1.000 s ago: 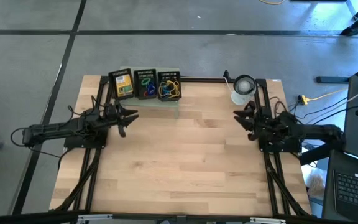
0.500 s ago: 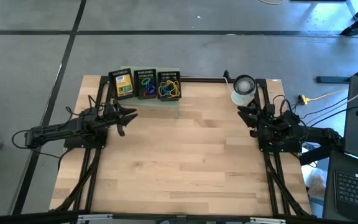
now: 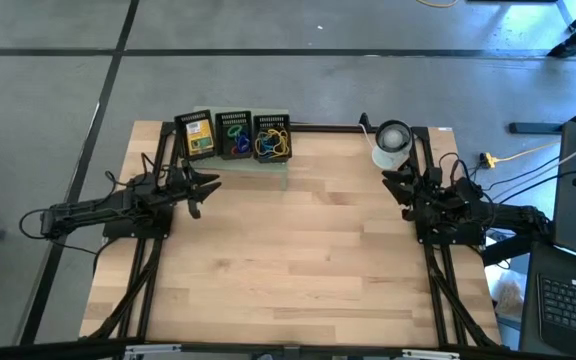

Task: Pick & Place Office Desk Supplies
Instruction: Return to Home Position

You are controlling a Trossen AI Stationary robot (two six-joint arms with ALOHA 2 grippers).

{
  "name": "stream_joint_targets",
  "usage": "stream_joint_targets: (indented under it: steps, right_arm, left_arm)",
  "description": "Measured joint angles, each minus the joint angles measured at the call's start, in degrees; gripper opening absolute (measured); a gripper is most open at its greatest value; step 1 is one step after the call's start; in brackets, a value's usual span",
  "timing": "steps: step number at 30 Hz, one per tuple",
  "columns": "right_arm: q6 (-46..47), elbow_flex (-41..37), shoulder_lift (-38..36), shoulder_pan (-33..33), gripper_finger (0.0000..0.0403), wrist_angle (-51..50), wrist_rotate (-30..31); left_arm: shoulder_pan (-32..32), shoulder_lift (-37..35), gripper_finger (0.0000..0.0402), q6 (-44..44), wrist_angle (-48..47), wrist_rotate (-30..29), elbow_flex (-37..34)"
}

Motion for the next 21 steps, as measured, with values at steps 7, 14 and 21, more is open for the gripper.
stream_joint_targets:
  steps: [7, 14, 21]
  right_arm:
    - [0.0, 0.0, 0.0, 0.0, 0.0143, 0.0, -0.01]
    - [0.0, 0.0, 0.0, 0.0, 0.0143, 0.02, -0.01]
    - [0.0, -0.04, 0.0, 0.0, 0.0143, 0.02, -0.01]
  left_arm:
    - [0.0, 0.0, 0.0115, 0.0, -0.02, 0.02, 0.0]
    - [0.0, 0.0, 0.0113, 0.0, -0.02, 0.04, 0.0]
    - [0.0, 0.0, 0.0115, 0.01, -0.02, 0.06, 0.0]
